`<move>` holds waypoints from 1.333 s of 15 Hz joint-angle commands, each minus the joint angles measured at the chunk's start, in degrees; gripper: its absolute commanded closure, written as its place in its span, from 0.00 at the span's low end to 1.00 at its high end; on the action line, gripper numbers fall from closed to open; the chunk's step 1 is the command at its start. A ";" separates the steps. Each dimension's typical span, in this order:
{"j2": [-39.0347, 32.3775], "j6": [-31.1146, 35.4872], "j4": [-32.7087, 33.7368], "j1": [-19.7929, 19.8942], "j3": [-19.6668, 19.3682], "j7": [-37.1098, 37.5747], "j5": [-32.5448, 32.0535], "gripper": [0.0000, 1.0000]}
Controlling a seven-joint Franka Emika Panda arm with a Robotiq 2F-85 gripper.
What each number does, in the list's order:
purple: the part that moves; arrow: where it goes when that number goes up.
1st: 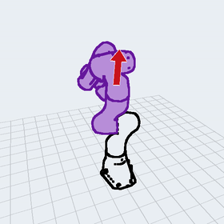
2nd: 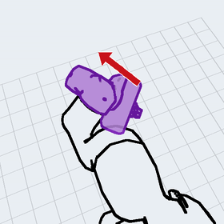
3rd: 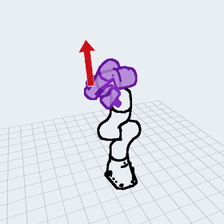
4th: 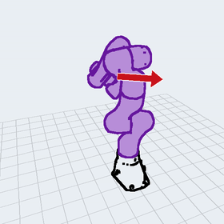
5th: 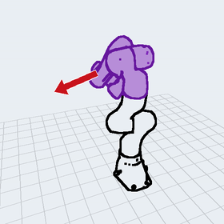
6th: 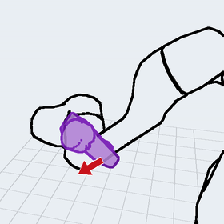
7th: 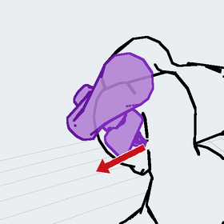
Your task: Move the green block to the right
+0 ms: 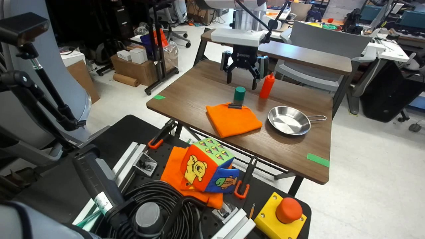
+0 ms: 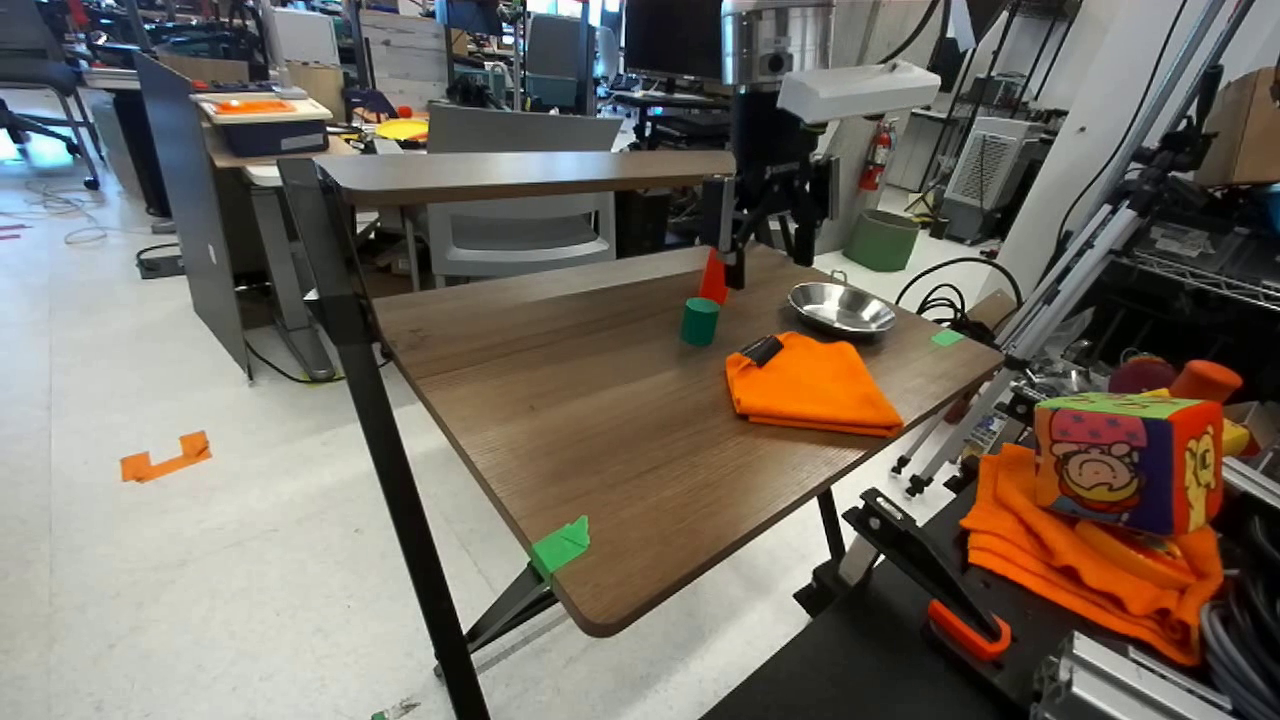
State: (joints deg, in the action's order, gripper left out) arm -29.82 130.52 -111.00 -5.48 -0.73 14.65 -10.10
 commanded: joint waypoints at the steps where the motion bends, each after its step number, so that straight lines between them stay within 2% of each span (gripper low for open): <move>1: -5.46 -2.19 7.00 -1.38 -1.13 2.82 0.92 0.00; 14: -17.50 -3.91 21.72 -2.81 -1.72 6.71 2.51 0.00; 15: -18.05 -4.80 22.46 -2.79 -1.57 6.52 2.71 0.25; 16: -18.65 -5.52 23.09 -3.13 -1.83 6.81 2.49 0.26; 20: -20.53 -9.75 25.64 -4.08 -2.48 8.26 2.26 0.58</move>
State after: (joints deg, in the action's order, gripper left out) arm -48.26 124.20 -88.95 -7.88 -1.68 21.36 -8.81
